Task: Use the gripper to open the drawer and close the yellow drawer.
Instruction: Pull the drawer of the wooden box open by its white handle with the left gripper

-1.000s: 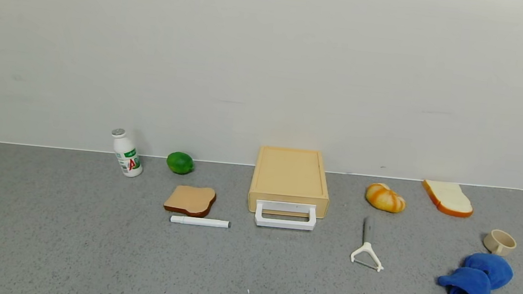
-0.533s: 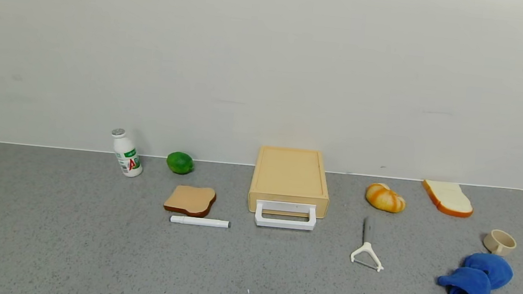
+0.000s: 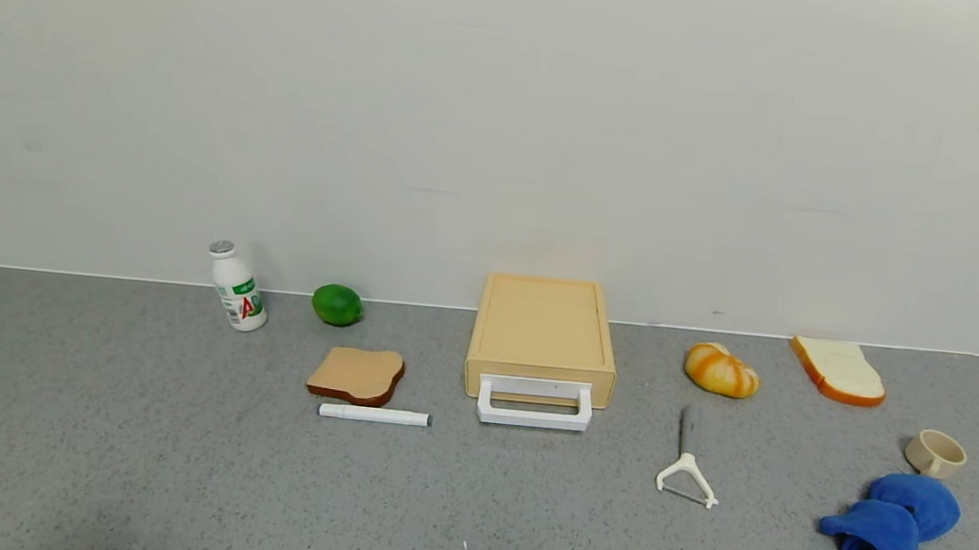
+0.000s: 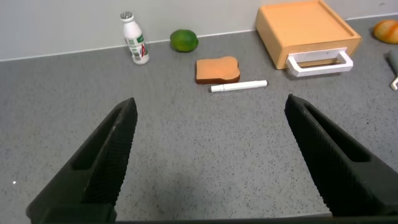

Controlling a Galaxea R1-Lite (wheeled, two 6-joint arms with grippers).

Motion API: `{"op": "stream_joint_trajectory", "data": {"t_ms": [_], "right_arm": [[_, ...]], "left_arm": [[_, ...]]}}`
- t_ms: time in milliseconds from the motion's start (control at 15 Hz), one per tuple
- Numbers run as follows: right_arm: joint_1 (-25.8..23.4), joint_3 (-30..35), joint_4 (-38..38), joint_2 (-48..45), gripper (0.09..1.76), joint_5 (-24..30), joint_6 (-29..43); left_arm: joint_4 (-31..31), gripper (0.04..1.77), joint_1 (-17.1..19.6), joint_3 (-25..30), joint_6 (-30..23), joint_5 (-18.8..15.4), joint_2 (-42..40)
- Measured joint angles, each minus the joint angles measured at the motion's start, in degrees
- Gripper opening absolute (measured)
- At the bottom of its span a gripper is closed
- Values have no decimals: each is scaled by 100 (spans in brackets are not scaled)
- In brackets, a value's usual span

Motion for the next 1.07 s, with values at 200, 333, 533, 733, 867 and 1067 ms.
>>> {"op": "stream_joint_trajectory", "data": {"t_ms": [200, 333, 533, 733, 867, 1067], "right_arm": [[0, 0, 0, 0, 171, -2, 0], [0, 0, -2, 0, 171, 0, -2], [0, 0, 0, 0, 171, -2, 0], [0, 0, -2, 0, 171, 0, -2], [0, 0, 0, 0, 171, 0, -2], [0, 0, -2, 0, 171, -2, 0]], "left_arm": [[664, 172, -23, -1331, -7, -7, 1474], [992, 172, -152, -2083, -44, 26, 2433], [1185, 172, -708, -2942, -379, 440, 3751], [1240, 172, -1497, -3749, -740, 1036, 4964], [1303, 172, -1954, -4325, -1029, 1276, 5703], [1703, 172, -2452, -5405, -1523, 1491, 6778]]}}
